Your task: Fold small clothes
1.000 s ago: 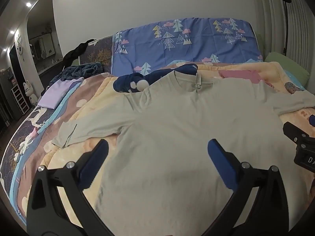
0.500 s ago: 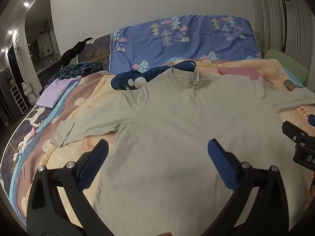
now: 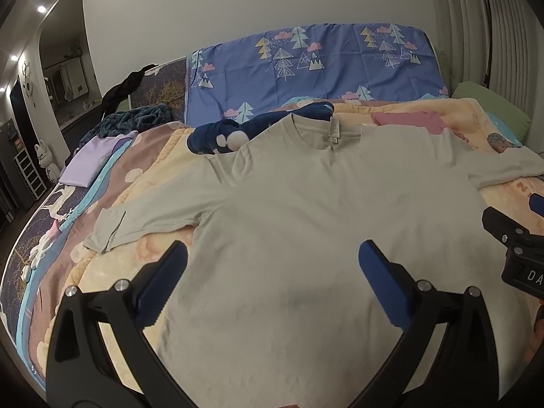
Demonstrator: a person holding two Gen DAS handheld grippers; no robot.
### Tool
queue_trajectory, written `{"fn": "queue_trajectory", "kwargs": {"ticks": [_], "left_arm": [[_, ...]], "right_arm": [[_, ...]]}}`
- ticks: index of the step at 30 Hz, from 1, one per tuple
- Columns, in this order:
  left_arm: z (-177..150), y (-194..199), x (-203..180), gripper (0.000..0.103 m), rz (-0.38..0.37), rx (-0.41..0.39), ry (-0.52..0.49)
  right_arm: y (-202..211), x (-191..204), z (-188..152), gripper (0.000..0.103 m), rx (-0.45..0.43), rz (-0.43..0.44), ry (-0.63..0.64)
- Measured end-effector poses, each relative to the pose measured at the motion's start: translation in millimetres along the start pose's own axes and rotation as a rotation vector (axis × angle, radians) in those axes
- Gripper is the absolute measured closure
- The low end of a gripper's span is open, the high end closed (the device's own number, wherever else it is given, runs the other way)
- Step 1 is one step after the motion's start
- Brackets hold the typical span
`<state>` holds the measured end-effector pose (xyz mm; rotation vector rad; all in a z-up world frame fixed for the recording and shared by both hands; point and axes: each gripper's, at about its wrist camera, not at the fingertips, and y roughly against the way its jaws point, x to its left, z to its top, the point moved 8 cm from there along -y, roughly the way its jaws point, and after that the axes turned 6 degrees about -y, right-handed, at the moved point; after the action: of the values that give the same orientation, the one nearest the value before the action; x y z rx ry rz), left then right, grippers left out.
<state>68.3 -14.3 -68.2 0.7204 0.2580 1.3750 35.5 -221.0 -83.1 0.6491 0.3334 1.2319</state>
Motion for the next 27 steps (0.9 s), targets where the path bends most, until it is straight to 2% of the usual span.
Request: {"fn": "queue_trajectory", "kwargs": {"ticks": [12,17,27], "left_arm": [[1.0,0.1,-3.8,0.002,-0.007,0.001,-0.003],[-0.7,-4.1,-7.3,0.002,-0.048,0.01,0.01],[-4.3,-6.8,-7.7,0.002,-0.065,-0.001,0.004]], "right_arm": [[1.1,1.5,1.4,0.001,-0.005,-0.008,0.005],[0.4,-1.1,3.0,0.001,-0.009,-0.017,0.005],[-0.3,-0.9,1.7,0.001,-0.01,-0.019,0.01]]}}
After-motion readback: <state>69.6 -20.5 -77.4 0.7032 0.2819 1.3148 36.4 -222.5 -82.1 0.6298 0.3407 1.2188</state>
